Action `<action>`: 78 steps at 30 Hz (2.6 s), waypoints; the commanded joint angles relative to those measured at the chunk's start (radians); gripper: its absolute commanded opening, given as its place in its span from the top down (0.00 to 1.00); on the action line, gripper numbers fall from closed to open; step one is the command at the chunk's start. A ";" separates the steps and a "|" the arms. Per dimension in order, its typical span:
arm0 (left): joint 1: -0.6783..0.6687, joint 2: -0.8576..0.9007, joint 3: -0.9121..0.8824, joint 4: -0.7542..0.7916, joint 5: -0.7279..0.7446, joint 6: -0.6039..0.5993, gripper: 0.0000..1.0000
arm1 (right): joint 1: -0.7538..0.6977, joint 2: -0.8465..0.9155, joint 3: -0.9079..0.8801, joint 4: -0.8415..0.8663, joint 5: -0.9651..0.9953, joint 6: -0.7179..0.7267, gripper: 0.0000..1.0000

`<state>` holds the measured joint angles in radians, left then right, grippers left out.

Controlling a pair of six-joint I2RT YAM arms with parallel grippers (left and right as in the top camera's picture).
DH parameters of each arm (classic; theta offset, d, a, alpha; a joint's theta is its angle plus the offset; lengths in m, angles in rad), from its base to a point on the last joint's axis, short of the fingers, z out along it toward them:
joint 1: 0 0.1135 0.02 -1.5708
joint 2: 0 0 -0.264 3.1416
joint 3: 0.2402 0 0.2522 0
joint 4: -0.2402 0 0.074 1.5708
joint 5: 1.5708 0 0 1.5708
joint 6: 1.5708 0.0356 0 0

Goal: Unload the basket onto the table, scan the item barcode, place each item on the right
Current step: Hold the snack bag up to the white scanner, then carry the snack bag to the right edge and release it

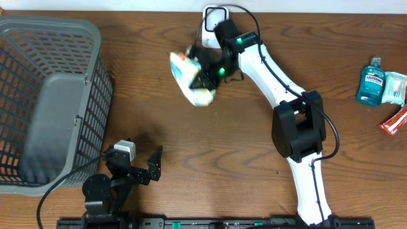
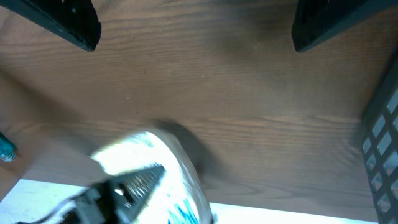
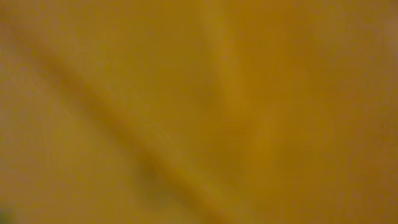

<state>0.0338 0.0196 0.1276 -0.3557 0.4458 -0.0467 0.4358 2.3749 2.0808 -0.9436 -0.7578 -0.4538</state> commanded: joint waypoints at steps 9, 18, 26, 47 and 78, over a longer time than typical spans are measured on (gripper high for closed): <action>0.002 -0.002 -0.014 -0.018 -0.001 0.016 0.02 | 0.000 0.008 0.021 0.532 0.520 -0.008 0.99; 0.002 -0.002 -0.014 -0.017 -0.002 0.016 0.02 | -0.047 0.045 0.021 0.822 0.547 -0.014 0.99; 0.002 -0.002 -0.014 -0.017 -0.001 0.016 0.02 | -0.051 0.115 0.046 0.913 0.585 -0.015 0.99; 0.002 -0.002 -0.014 -0.018 -0.001 0.016 0.02 | -0.054 0.025 0.472 0.228 0.806 0.077 0.99; 0.002 -0.002 -0.014 -0.018 -0.002 0.016 0.02 | -0.691 -0.033 -0.108 0.155 1.141 0.285 0.99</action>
<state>0.0338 0.0196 0.1276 -0.3561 0.4458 -0.0467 -0.2153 2.3653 1.9675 -0.7914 0.3466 -0.1986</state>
